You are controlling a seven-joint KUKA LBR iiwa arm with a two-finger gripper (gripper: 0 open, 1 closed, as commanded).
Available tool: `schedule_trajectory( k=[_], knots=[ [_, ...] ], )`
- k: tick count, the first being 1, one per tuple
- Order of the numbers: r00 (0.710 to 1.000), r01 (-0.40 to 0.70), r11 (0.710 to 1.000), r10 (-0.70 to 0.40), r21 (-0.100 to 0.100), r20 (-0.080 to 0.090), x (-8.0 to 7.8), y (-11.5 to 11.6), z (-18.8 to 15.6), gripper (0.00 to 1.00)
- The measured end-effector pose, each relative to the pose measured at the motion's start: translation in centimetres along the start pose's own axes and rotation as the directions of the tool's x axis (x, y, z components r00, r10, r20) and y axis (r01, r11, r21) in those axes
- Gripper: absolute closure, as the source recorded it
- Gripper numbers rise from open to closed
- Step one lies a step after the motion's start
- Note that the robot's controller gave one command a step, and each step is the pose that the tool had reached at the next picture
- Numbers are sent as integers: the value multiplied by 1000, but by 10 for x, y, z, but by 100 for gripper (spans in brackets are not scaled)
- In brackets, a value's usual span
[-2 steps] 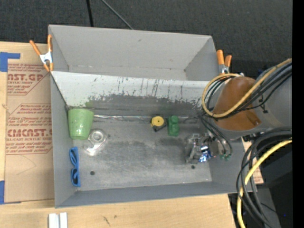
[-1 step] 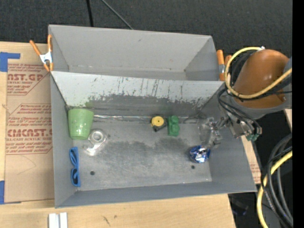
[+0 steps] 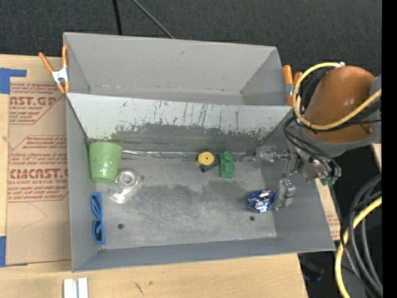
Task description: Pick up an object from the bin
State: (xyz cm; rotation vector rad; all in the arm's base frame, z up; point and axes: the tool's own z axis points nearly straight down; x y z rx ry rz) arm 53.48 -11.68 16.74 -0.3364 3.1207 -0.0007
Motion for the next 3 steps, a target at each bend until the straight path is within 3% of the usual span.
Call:
schedule_trajectory(
  k=[1, 2, 3],
  knots=[
    [998, -69, 998, 69, -4, -8, 9, -23, 96, 0],
    [998, -67, 998, 67, 0, -1, 7, -23, 91, 100],
    [999, -39, 999, 39, 4, 8, 12, 8, -98, 100]
  ],
)
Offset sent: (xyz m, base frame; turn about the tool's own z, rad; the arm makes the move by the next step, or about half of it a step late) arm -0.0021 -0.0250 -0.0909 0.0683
